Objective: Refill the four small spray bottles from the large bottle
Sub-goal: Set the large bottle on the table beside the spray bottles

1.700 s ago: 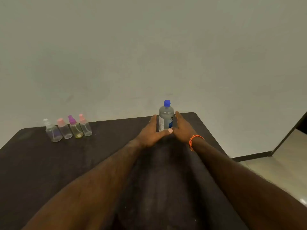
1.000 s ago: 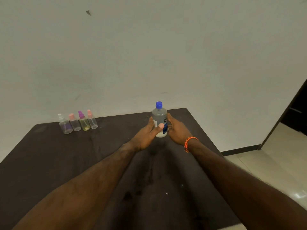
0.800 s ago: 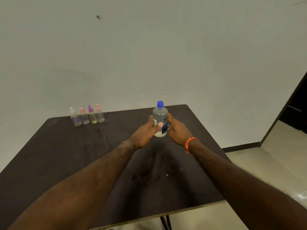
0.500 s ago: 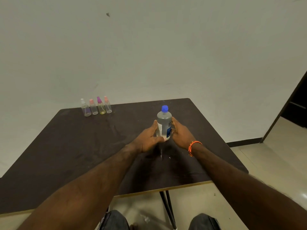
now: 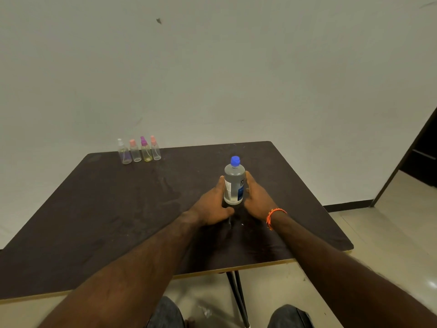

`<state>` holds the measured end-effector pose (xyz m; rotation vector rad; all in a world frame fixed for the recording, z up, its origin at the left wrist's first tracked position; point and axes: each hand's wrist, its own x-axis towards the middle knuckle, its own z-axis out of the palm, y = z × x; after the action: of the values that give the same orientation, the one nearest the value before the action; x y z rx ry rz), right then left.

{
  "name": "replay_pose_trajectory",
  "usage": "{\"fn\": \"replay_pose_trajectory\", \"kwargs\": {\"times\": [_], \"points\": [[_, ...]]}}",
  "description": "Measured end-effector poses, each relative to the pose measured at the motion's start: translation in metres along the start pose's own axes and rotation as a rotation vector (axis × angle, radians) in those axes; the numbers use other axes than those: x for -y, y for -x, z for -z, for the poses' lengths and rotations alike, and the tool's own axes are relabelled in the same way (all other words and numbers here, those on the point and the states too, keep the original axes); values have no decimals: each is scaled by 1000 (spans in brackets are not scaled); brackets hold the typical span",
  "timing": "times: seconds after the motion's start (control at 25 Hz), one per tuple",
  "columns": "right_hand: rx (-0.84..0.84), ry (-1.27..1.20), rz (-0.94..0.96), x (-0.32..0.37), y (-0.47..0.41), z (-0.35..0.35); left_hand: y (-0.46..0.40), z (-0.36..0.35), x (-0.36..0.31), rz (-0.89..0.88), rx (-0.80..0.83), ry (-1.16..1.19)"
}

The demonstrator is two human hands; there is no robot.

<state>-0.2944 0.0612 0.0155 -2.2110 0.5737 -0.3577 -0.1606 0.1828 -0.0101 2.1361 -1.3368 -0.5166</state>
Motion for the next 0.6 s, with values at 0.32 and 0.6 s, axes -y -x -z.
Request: {"fn": "replay_pose_trajectory", "kwargs": {"times": [0.32,0.6], "points": [[-502,564,433,58,-1,-8,20,65,31,65,-77,-641],[-155,464,408,121,-51,-78,52,156,94,238,-235,-584]]}}
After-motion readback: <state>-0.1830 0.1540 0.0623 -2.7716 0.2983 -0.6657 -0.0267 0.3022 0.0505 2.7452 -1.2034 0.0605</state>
